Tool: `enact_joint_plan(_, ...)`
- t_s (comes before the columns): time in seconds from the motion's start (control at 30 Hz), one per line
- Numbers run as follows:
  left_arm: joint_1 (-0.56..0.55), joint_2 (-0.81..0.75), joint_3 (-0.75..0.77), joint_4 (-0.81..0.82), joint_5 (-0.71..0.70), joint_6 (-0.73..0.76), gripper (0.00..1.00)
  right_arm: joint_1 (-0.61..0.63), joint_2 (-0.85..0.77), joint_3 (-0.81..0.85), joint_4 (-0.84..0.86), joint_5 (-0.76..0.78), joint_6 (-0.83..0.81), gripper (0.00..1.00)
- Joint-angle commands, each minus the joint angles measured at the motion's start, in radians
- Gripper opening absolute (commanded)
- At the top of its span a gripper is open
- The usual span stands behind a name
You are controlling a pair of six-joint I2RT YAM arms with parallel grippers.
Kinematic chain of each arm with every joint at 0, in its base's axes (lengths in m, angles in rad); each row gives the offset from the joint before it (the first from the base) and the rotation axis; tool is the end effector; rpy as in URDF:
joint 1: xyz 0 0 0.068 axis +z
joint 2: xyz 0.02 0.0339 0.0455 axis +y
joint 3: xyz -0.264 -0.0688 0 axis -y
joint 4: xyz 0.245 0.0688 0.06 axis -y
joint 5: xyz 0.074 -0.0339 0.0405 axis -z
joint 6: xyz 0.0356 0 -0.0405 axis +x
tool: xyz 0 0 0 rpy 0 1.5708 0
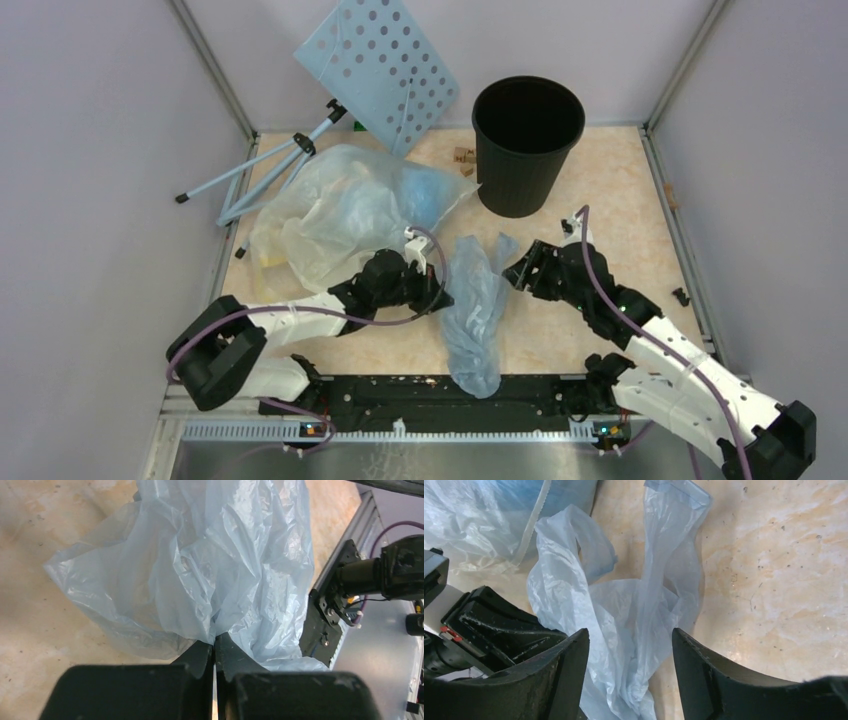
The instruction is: Put the trash bags into the trash bin
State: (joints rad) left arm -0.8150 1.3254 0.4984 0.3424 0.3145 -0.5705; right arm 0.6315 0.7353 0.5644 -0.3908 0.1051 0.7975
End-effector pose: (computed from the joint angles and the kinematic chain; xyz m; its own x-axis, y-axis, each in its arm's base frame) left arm 0.1712 -0.1977 0.1797 -0.7440 0.0407 -0.6669 0.5679 0.5644 -0.5992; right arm 0.1382 0.0964 0.2498 -0.6691 0.3923 -0.6312 -0.0524 0.8223 0.5666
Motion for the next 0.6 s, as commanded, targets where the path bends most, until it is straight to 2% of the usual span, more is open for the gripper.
enact_joint_plan(0.0,0.002,-0.058,-0.047,0.172,0.078,-0.013,0.00,-0.039,-0.018,-0.004,0.035,-0.094,0.086,0.64)
enact_joint_plan(0.1,0.002,-0.080,-0.082,0.221,0.082,-0.028,0.00,-0.063,-0.019,-0.029,0.041,-0.115,0.112,0.69)
enact_joint_plan(0.2,0.002,-0.072,-0.078,0.223,0.094,0.000,0.00,-0.069,0.010,-0.027,0.053,-0.043,0.137,0.69)
enact_joint_plan(0.33,0.002,-0.046,-0.006,0.138,0.151,0.061,0.00,-0.069,0.128,0.031,0.062,0.046,0.148,0.69)
enact_joint_plan(0.5,0.002,-0.036,0.029,0.110,0.174,0.098,0.00,-0.071,0.295,0.099,0.138,0.037,0.090,0.67)
enact_joint_plan(0.57,0.001,-0.034,0.044,0.093,0.176,0.112,0.00,-0.075,0.338,0.102,0.171,0.035,0.088,0.63)
